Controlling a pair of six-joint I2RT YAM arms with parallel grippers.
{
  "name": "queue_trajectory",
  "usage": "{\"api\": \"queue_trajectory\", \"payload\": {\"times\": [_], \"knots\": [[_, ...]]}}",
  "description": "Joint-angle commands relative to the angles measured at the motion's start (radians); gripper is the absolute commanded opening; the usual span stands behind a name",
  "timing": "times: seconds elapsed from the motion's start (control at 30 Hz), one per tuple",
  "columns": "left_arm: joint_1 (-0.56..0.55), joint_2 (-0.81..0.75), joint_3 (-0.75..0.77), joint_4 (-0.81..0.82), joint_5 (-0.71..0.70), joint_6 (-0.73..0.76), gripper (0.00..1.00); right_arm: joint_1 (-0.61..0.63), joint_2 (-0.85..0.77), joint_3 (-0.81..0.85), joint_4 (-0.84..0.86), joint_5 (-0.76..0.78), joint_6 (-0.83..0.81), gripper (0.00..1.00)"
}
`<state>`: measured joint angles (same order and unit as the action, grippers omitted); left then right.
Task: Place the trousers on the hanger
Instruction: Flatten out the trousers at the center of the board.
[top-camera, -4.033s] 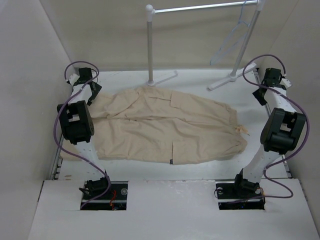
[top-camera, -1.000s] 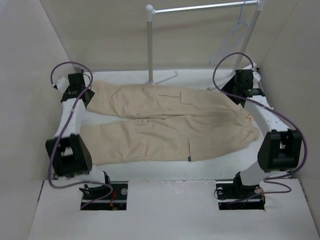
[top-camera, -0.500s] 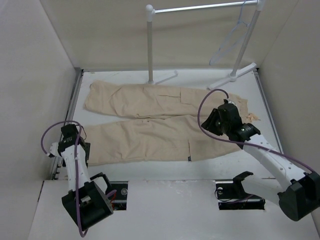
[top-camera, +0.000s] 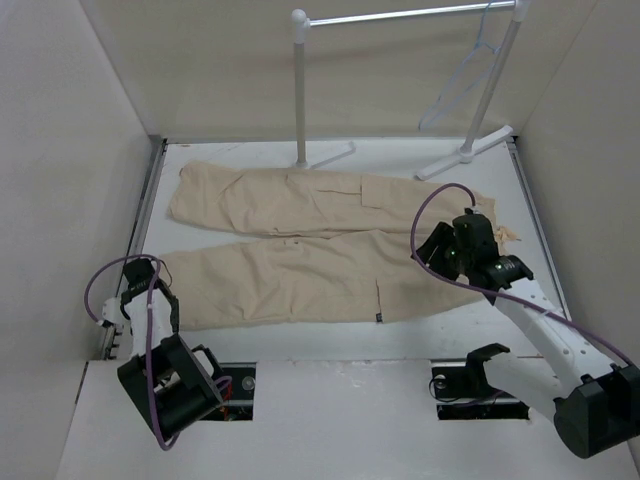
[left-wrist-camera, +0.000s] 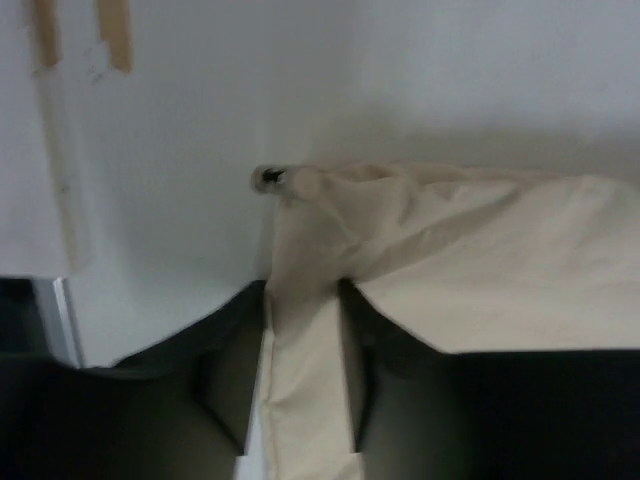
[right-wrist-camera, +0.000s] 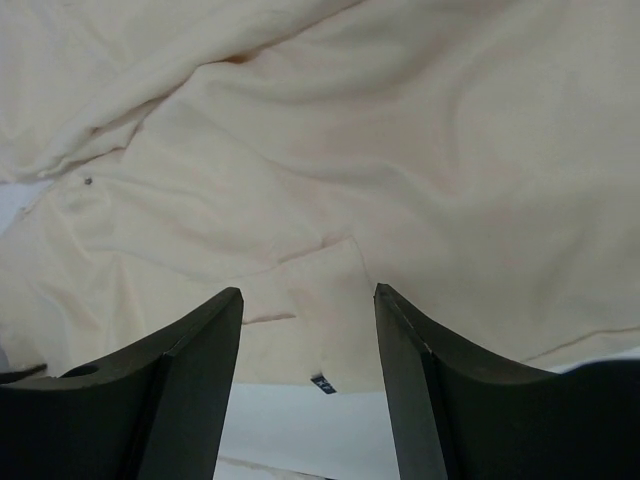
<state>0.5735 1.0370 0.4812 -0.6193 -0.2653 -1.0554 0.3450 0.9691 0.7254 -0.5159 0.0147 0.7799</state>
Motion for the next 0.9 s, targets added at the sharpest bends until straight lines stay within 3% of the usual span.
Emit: {"api": "queue_trajectory", "payload": {"times": [0.0,0.07,0.13,0.33,0.53,0.8,0.87], "knots": [[-0.005,0.044,-0.013,0.18,0.012,-0.02,0.26,-0.059,-0.03,-0.004,-0.027,0.002,0.032,0.62],[-0.03,0.044,0.009,0.205,0.024,-0.018,0.15,-0.125,-0.052,-0.01,-0.065,0.028,0.048,0.62],[-0.079,0.014,0.045,0.211,0.017,-0.014,0.1,-0.213,-0.081,-0.029,-0.122,0.082,0.073,0.62],[-0.258,-0.071,0.151,0.158,-0.06,0.028,0.08,-0.494,-0.116,-0.066,-0.329,0.263,0.099,0.61],[-0.26,-0.121,0.109,0.128,0.004,0.032,0.08,-0.539,-0.063,-0.099,-0.351,0.307,0.147,0.45],[-0.266,-0.081,0.083,0.181,0.035,0.025,0.08,-0.564,0.181,-0.066,-0.165,0.278,0.127,0.49],[-0.266,-0.074,0.089,0.187,0.025,0.028,0.08,-0.555,0.235,-0.072,-0.112,0.28,0.133,0.43]]}}
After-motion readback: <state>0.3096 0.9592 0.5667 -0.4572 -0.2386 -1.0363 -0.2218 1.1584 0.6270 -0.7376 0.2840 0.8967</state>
